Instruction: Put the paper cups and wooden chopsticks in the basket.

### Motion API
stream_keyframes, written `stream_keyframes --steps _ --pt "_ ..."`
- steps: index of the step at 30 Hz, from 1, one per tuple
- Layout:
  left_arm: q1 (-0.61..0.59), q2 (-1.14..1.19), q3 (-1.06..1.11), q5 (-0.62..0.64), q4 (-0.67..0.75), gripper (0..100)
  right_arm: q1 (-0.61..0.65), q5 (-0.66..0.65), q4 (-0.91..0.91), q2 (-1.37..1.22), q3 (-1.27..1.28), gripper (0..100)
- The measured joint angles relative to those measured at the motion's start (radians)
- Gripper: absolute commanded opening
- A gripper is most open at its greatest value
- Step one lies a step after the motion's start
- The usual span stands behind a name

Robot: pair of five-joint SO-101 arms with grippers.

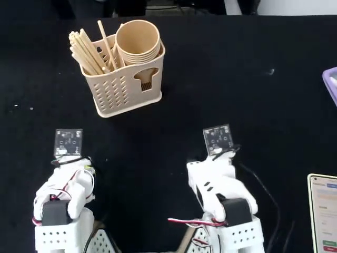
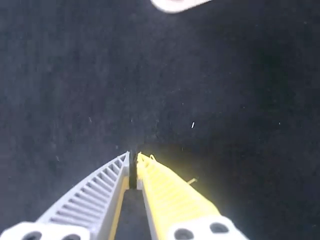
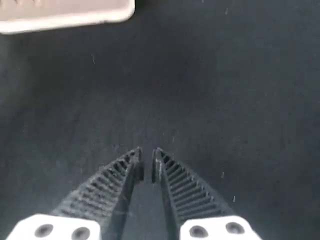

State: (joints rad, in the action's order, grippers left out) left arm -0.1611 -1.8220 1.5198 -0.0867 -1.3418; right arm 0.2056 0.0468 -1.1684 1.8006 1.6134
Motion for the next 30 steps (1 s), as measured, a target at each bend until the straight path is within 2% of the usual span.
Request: stream_keyframes --steps 3,5,9,17,19,30 --pt "0.0 0.002 0.006 0.101 -0.006 3 -0.008 0.0 -0.012 0.0 0.044 5.3" --pt "-0.002 0.002 0.006 0.126 -0.006 4 -0.032 0.018 -0.015 0.0 0.072 5.3" --pt "-0.002 0.002 0.018 0.133 -0.006 4 -0.086 0.095 -0.015 0.0 0.072 5.3" --pt "0.0 0.002 0.08 0.137 0.094 4 -0.178 0.098 -0.037 0.0 0.072 5.3" --pt "0.0 0.009 0.147 0.137 0.104 4 -0.184 0.098 -0.026 0.0 0.072 5.3" --pt "-0.002 0.012 0.158 0.118 0.074 3 -0.19 0.098 -0.129 0.0 0.072 5.2"
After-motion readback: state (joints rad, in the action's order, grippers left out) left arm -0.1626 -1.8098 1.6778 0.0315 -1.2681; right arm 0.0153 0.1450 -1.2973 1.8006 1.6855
